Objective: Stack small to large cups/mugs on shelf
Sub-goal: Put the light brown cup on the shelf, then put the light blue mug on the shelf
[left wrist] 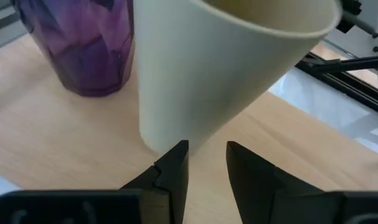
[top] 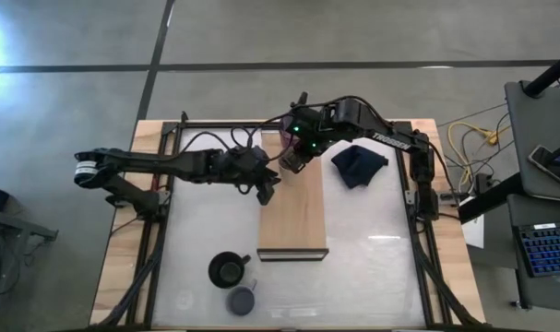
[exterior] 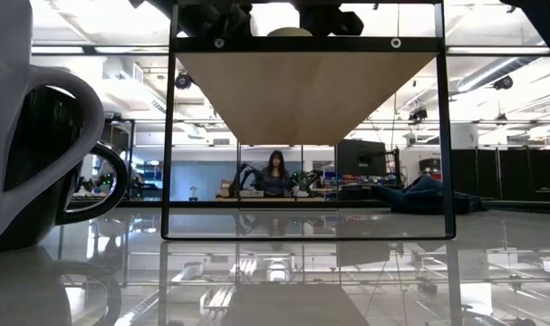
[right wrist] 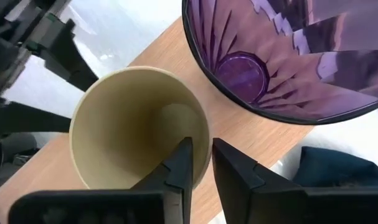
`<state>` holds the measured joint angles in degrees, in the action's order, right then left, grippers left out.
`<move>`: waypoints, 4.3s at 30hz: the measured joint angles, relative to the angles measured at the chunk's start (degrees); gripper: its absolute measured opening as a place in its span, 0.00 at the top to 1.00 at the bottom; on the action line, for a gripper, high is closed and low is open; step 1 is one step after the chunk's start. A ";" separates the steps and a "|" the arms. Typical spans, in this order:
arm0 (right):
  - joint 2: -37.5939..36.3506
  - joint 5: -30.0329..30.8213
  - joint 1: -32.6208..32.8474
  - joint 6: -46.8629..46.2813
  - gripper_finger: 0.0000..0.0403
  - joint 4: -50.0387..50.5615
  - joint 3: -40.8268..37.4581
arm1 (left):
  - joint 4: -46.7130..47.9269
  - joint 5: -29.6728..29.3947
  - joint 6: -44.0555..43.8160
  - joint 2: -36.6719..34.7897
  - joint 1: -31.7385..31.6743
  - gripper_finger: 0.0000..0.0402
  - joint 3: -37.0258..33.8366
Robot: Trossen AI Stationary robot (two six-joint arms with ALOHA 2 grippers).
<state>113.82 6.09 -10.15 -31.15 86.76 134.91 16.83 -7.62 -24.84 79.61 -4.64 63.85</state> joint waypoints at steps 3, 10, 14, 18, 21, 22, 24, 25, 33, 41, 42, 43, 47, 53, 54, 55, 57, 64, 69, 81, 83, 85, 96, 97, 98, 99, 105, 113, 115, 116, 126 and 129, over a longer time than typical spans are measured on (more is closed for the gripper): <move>-0.12 0.40 -0.31 0.69 0.87 0.05 0.00 | -0.12 0.00 0.20 -0.62 -0.29 0.77 0.16; -2.39 1.49 -1.00 1.07 0.87 1.27 -0.02 | -0.12 0.01 1.64 -1.61 -2.14 0.77 -0.19; -4.00 2.58 -1.05 0.19 0.87 1.46 -0.02 | -0.11 0.66 1.73 -1.61 -3.32 0.77 -0.32; -5.55 3.66 -1.01 -0.36 0.87 1.49 -0.02 | -0.12 1.35 1.89 -1.63 -3.94 0.77 -0.16; -6.38 4.48 -1.01 -1.67 0.87 1.65 -0.02 | -0.28 1.42 3.37 -1.79 -4.01 0.77 -0.13; -6.55 4.50 -1.01 -1.84 0.87 1.66 -0.02 | -0.43 1.45 3.66 -1.79 -4.05 0.77 -0.13; -6.69 4.50 -1.01 -1.97 0.86 1.67 -0.02 | -0.36 1.62 3.76 -1.79 -4.13 0.77 -0.15; -6.73 4.50 -1.01 -2.14 0.86 1.75 -0.02 | -0.43 1.84 3.76 -1.79 -4.13 0.77 -0.24; -6.73 4.50 -0.74 -2.79 0.86 1.73 -0.02 | -2.17 3.34 4.26 -1.79 -4.40 0.77 -0.44; -6.73 4.50 -0.61 -2.92 0.86 1.68 -0.02 | -3.21 3.65 4.77 -1.11 -4.64 0.77 -0.58; -6.73 4.50 -0.61 -2.93 0.86 1.68 -0.02 | -2.88 3.65 4.77 -1.09 -4.64 0.77 -0.59; -6.73 4.50 -0.61 -2.91 0.86 1.69 -0.02 | -2.09 3.72 4.77 -1.10 -4.64 0.77 -0.59; -6.73 4.46 -0.04 -3.64 0.86 3.28 -0.02 | 4.42 3.82 5.72 -2.81 -4.64 0.77 -0.61; -6.75 1.41 5.89 -4.88 0.86 3.23 -0.21 | 15.31 3.74 5.73 -11.54 -2.13 0.77 -1.85; -6.76 1.38 7.17 -4.95 0.86 3.24 -0.24 | 16.76 3.80 5.58 -13.30 -1.47 0.77 -2.25; -6.78 1.30 8.37 -5.24 0.86 3.25 -0.26 | 17.81 3.81 4.94 -15.21 -0.86 0.77 -2.53; -6.80 1.10 10.68 -5.71 0.86 3.26 -0.31 | 21.01 4.76 3.05 -19.10 0.40 0.77 -3.66; -6.81 0.96 16.76 -10.78 0.86 3.25 -0.33 | 22.77 12.76 -0.51 -27.69 1.13 0.77 -10.54; -6.80 0.98 21.78 -21.40 0.86 3.23 -0.33 | 22.86 16.50 -1.89 -31.43 3.79 0.77 -12.29; -0.77 2.95 32.24 -40.79 0.86 3.16 -0.42 | 22.84 12.50 -11.71 -33.02 21.03 0.77 -13.42; -0.01 2.78 33.03 -41.66 0.86 3.21 -0.46 | 22.72 11.21 -14.77 -31.08 24.76 0.77 -12.55; 0.41 2.71 33.54 -41.92 0.86 3.23 -0.46 | 22.79 9.88 -17.65 -29.02 28.57 0.77 -11.49; -0.09 2.82 39.55 -40.86 0.86 3.26 -0.46 | 23.47 0.44 -24.30 -11.93 40.94 0.77 0.53; -0.11 2.97 40.74 -41.20 0.86 3.26 -0.46 | 23.94 0.50 -24.30 -10.09 41.45 0.77 1.96; -0.11 2.97 41.99 -41.91 0.86 3.28 -0.46 | 25.31 0.64 -24.30 -8.18 41.99 0.77 3.57; -0.11 2.97 43.36 -42.66 0.86 3.24 -0.46 | 27.56 0.65 -24.30 -6.09 42.51 0.77 5.24; 0.20 7.02 51.27 -49.91 0.86 3.23 -1.97 | 34.73 0.65 -22.95 5.18 45.42 0.77 14.93; 0.24 9.01 57.30 -62.27 0.86 3.06 -8.80 | 36.22 0.84 -20.41 12.73 46.20 0.77 22.03; 0.26 9.01 58.31 -64.79 0.86 3.02 -10.24 | 35.79 0.87 -19.70 13.55 46.32 0.77 22.28; 0.31 9.02 58.75 -65.76 0.87 2.93 -10.85 | 35.81 0.84 -19.46 14.03 46.34 0.77 22.22; 0.31 9.01 60.61 -70.65 0.87 1.79 -13.91 | 34.37 -0.17 -12.17 17.78 46.38 0.77 21.63; 0.31 9.04 60.53 -70.62 0.87 1.08 -14.29 | 34.37 -0.53 -11.58 18.71 46.12 0.77 21.18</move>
<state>114.13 15.13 50.38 -101.78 87.84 120.63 51.21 -8.15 -36.43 98.32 41.47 85.04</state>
